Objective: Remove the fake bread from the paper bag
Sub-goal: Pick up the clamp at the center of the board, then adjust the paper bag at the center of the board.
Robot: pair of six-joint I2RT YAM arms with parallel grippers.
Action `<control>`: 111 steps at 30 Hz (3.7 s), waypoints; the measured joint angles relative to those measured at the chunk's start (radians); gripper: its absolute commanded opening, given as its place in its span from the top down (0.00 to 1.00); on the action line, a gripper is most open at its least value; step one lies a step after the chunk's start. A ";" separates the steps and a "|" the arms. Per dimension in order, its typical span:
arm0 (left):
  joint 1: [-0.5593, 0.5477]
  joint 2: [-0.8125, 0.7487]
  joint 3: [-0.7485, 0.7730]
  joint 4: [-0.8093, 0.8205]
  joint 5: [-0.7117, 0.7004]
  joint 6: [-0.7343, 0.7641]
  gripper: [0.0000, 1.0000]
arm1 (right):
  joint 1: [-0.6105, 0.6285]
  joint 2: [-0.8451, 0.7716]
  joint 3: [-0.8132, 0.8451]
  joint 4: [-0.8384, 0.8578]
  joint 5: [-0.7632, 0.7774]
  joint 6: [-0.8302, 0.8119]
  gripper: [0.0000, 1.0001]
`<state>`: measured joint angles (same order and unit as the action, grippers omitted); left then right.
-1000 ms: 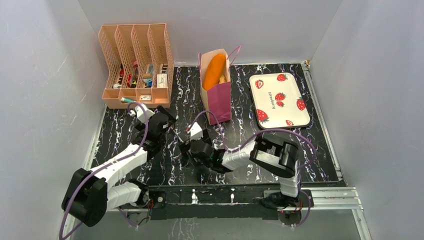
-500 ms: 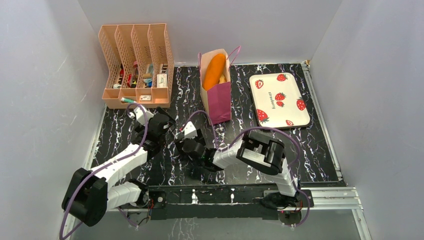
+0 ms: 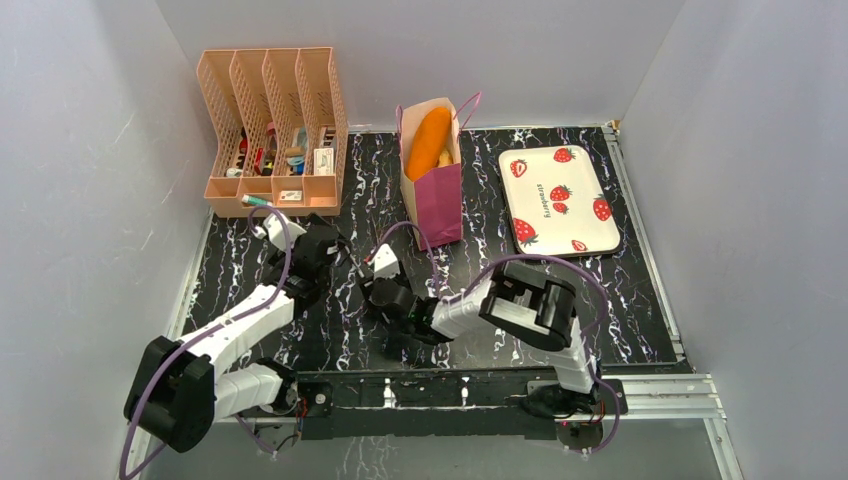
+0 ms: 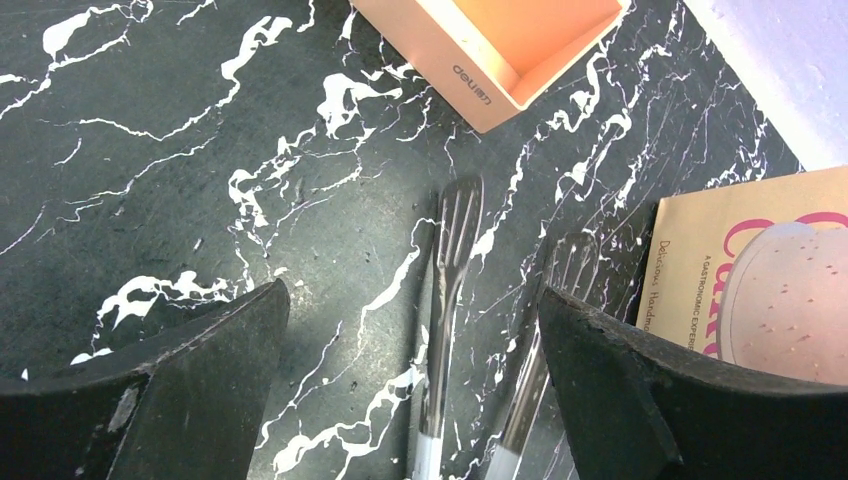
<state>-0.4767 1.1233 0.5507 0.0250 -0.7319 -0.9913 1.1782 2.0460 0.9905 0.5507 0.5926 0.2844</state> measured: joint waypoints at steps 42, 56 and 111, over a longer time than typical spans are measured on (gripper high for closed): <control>0.076 -0.512 0.056 -0.182 -0.132 -0.016 0.02 | 0.012 -0.115 0.504 -0.054 0.042 -0.518 0.55; 0.076 -0.177 0.263 0.041 0.117 0.252 0.02 | -0.123 -0.249 0.581 -0.053 0.070 -0.570 0.58; -0.142 0.501 0.989 -0.182 0.419 0.591 0.02 | -0.429 -0.736 0.215 -0.161 0.206 -0.337 0.61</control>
<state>-0.6189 1.6241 1.5394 -0.1566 -0.3126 -0.4000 0.7494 1.3098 1.2057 0.3901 0.7986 -0.0528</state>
